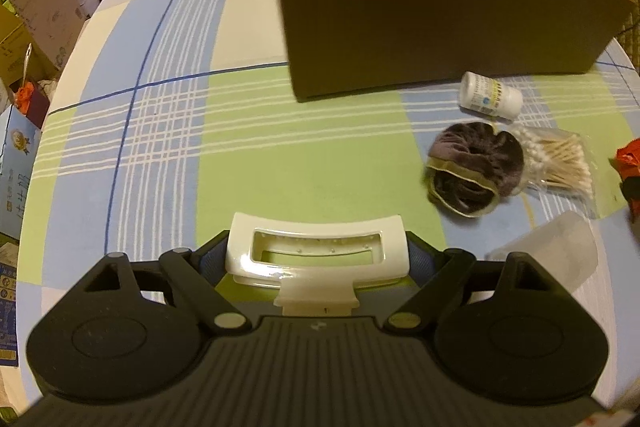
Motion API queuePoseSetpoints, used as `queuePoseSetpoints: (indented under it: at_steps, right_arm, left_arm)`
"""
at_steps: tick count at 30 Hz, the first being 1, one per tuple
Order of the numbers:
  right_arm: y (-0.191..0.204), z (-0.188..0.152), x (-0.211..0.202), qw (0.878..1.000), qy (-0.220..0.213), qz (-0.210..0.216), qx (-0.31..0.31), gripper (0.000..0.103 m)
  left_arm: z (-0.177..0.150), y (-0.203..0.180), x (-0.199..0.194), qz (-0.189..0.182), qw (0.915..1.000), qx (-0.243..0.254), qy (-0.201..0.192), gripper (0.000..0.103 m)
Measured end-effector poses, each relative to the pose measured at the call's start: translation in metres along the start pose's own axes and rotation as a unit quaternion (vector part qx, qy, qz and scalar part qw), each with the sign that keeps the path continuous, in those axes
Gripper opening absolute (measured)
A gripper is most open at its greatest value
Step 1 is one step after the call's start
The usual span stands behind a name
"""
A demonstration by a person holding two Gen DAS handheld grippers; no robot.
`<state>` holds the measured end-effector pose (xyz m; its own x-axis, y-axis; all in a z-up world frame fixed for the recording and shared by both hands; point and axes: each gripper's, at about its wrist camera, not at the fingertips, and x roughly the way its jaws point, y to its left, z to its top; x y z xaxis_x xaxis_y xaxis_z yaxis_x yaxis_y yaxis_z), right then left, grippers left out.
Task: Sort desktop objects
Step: 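Carry the white holder and red candy packet into the open box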
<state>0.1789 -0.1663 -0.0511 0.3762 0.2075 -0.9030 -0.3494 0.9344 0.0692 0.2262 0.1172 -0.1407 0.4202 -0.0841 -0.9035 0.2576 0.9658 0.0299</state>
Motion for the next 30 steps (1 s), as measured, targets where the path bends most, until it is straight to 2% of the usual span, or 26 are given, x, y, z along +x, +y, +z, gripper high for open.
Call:
queuePoseSetpoints:
  at_steps: [9, 19, 30]
  right_arm:
    - [0.009, 0.004, -0.011, 1.0, -0.009, 0.014, -0.008, 0.025]
    - [0.014, 0.014, -0.029, 0.998, -0.03, 0.047, -0.001, 0.025]
    - [0.024, 0.051, -0.06, 0.992, -0.074, 0.101, -0.015, 0.025]
  left_arm:
    - [0.005, -0.009, -0.017, -0.006, 0.9998, 0.007, -0.02, 0.085]
    - [0.023, -0.015, -0.053, -0.022, 0.9977, 0.004, -0.065, 0.085]
    - [0.059, -0.022, -0.088, -0.053, 0.9912, 0.014, -0.121, 0.085]
